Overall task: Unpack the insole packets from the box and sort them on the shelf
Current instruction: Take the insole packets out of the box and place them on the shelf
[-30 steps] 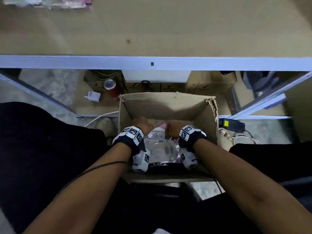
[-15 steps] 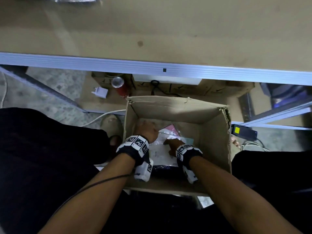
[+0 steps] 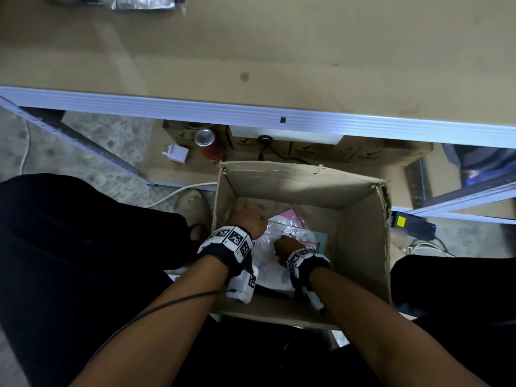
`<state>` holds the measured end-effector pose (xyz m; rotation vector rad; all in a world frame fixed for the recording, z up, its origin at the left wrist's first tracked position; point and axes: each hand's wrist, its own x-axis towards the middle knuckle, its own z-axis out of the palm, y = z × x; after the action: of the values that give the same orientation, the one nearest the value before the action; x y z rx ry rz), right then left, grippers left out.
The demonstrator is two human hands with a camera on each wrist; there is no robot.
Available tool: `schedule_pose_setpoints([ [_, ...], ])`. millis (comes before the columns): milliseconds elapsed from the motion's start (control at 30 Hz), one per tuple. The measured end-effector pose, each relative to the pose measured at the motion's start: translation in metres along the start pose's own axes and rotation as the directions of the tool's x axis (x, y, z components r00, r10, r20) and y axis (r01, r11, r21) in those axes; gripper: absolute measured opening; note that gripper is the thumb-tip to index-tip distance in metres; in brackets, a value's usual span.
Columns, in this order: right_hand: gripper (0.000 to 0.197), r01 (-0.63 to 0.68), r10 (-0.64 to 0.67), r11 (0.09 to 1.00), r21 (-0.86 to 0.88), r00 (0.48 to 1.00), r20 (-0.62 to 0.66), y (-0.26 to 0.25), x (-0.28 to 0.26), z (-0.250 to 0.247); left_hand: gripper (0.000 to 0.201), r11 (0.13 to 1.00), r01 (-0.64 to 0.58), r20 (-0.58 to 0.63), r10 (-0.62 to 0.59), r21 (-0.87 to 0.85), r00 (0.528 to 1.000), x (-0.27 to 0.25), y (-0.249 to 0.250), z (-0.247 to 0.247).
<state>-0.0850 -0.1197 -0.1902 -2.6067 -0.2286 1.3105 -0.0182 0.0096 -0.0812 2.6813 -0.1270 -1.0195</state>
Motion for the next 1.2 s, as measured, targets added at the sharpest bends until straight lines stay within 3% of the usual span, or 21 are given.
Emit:
schedule_pose_setpoints([
  [267,0.045,0.010,-0.010,1.000,0.011,1.000,0.026,0.004,-0.002,-0.002,0.027,0.999,0.039,0.008,-0.039,-0.010,0.999,-0.001,0.000,0.003],
  [600,0.029,-0.111,0.137,0.983,0.144,0.972,-0.189,0.028,-0.005,-0.025,0.040,0.994,0.049,-0.021,-0.052,-0.097,0.998,0.003,-0.004,-0.004],
  [833,0.034,-0.127,0.152,0.975,0.180,0.980,-0.128,0.037,-0.010,-0.023,0.039,0.988,0.083,-0.023,-0.087,-0.127,0.996,0.001,-0.004,-0.001],
  [1033,0.051,-0.111,0.135,0.962,0.249,0.988,-0.080,0.041,-0.019,-0.026,0.035,0.983,0.109,-0.011,-0.112,-0.149,0.994,0.003,-0.003,-0.002],
  [1200,0.034,-0.072,0.094,0.967,0.246,0.993,-0.077,0.042,-0.030,-0.036,0.036,0.991,0.083,-0.012,-0.085,-0.105,0.996,0.006,0.004,0.000],
])
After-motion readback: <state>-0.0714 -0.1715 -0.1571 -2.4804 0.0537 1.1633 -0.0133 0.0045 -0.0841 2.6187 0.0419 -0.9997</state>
